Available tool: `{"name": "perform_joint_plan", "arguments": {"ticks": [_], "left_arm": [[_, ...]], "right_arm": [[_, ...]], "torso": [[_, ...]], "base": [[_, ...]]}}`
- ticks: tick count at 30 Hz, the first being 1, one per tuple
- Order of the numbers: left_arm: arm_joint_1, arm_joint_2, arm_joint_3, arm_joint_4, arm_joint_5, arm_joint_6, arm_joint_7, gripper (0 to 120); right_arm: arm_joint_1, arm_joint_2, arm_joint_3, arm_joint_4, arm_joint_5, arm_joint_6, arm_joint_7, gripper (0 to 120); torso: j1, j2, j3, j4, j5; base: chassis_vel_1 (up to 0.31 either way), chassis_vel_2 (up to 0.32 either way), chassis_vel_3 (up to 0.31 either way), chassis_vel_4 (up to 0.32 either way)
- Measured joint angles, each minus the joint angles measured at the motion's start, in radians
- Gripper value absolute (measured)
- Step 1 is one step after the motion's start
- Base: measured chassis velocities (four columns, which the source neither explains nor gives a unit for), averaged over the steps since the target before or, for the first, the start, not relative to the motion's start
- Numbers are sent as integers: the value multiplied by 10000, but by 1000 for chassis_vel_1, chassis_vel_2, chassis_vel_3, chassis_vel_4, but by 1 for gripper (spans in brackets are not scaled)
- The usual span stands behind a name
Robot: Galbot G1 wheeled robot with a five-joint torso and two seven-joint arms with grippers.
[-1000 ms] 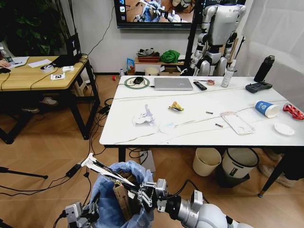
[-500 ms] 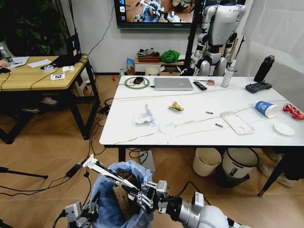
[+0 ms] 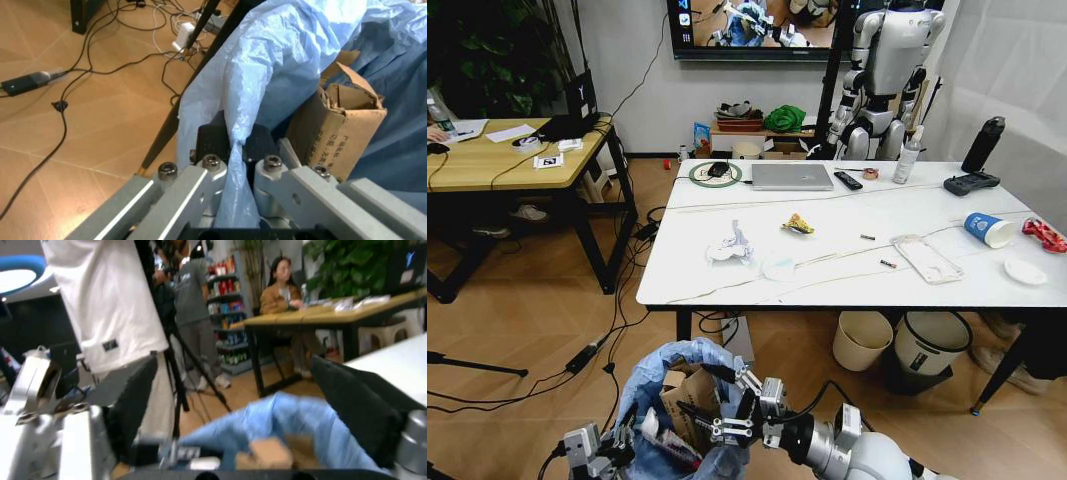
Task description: Pick up the trash bin and place the trash from the table into it.
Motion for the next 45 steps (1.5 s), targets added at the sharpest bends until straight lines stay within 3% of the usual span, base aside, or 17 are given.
{"name": "perform_joint_plan", "arguments": {"ticks": [3,11,15,22,32,41,45], "left_arm": [[-12,-3,35,65,52,-3,0,0],[-64,26,74,97,183,-23,9,0],[-82,29,121,97,317,-38,30,0],[-77,31,143,97,450,-92,65,0],[-37,31,102,72,475,-168,116,0],[-28,96,80,64,421,-174,124,0],[-30,127,32,12,332,-173,120,0]], "right_arm": [[180,105,608,275,379,-37,241,98],[718,260,2029,522,1125,-766,1372,100],[1133,375,2779,250,1237,-1997,2896,100],[1978,700,2973,-872,1237,-4003,4933,100],[2968,1392,2644,-3259,1076,-4704,5222,100],[3304,1566,2588,-3540,1160,-4613,5004,100],[3350,1425,2444,-3899,560,-4328,4564,100]], "torso": [[0,0,0,1,0],[0,0,0,0,1],[0,0,0,0,0],[1,-1,1,0,0],[1,-3,2,1,3],[0,-3,0,1,-2],[1,-3,0,0,1]], "base": [[0,0,0,0],[0,0,0,0],[0,0,0,0],[0,0,0,0],[0,0,0,0],[0,0,0,0],[0,0,0,0]]}}
